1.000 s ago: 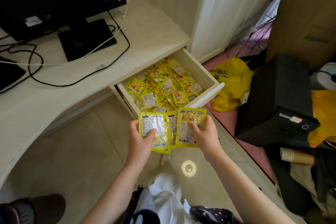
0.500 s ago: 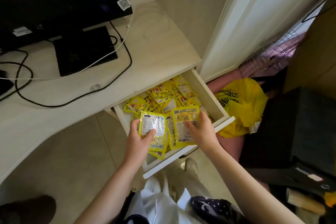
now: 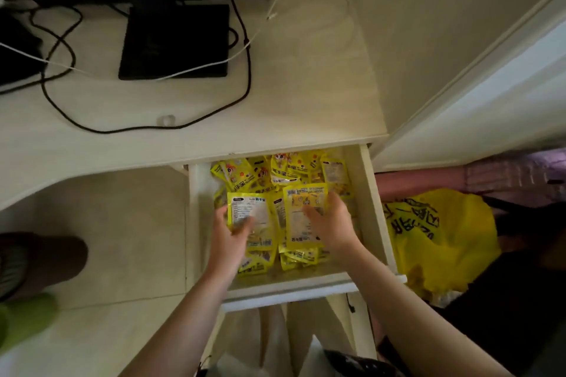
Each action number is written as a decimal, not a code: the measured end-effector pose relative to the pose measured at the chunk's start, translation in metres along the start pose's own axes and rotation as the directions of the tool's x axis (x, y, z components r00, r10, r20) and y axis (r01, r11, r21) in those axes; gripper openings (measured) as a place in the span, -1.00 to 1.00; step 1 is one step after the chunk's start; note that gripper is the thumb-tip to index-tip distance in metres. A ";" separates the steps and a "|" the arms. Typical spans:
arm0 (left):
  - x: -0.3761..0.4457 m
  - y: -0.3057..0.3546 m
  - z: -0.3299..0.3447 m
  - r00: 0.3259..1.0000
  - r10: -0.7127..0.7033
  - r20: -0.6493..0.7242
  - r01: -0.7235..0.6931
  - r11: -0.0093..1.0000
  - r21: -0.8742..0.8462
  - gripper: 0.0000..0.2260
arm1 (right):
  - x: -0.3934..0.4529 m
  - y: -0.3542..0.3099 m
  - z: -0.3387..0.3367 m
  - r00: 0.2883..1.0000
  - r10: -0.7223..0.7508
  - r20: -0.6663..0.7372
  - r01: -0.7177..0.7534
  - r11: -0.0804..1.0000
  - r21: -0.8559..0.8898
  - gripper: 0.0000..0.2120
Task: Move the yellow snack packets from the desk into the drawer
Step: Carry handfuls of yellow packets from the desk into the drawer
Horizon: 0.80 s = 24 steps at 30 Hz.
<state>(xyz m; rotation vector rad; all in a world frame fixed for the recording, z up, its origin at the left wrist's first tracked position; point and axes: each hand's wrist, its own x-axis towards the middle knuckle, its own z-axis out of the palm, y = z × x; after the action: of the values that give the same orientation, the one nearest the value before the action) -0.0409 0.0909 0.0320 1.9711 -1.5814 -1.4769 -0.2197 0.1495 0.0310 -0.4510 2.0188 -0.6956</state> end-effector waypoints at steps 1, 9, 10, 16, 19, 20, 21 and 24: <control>0.006 -0.002 0.006 1.000 -0.011 -0.002 0.011 1.000 0.016 -0.43 | 0.011 -0.001 0.002 0.999 0.021 0.029 -0.021 1.000 -0.009 -0.48; 0.064 -0.022 0.033 0.973 -0.228 -0.027 0.226 0.973 -0.051 -0.54 | 0.087 0.000 0.021 0.987 0.125 0.103 -0.119 0.991 -0.066 -0.67; 0.070 -0.025 0.035 0.971 -0.238 -0.018 0.237 0.970 -0.050 -0.57 | 0.091 0.000 0.022 0.984 0.136 0.119 -0.126 0.988 -0.089 -0.67; 0.074 -0.037 0.053 0.963 -0.262 0.061 0.264 0.964 -0.030 -0.70 | 0.097 0.014 0.020 0.979 0.154 0.131 -0.118 0.960 -0.252 -0.77; 0.066 -0.045 0.050 0.963 -0.266 0.038 0.263 0.962 0.067 -0.77 | 0.091 0.024 0.011 0.987 0.117 0.106 -0.084 0.958 -0.275 -0.79; 0.063 -0.049 0.048 0.963 -0.267 0.027 0.264 0.960 0.090 -0.77 | 0.086 0.026 0.007 0.989 0.104 0.102 -0.074 0.962 -0.264 -0.78; 0.059 -0.051 0.044 0.961 -0.276 0.008 0.274 0.956 0.107 -0.74 | 0.082 0.028 0.003 0.991 0.091 0.102 -0.063 0.965 -0.255 -0.77; 0.046 -0.058 0.034 0.957 -0.287 -0.051 0.291 0.941 0.173 -0.67 | 0.067 0.032 -0.009 0.991 0.054 0.122 -0.019 0.962 -0.273 -0.81</control>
<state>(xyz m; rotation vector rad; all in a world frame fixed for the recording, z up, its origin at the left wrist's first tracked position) -0.0361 0.0895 -0.0489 2.4027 -1.5115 -1.4435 -0.2629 0.1391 -0.0292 -0.6010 2.0017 -0.3565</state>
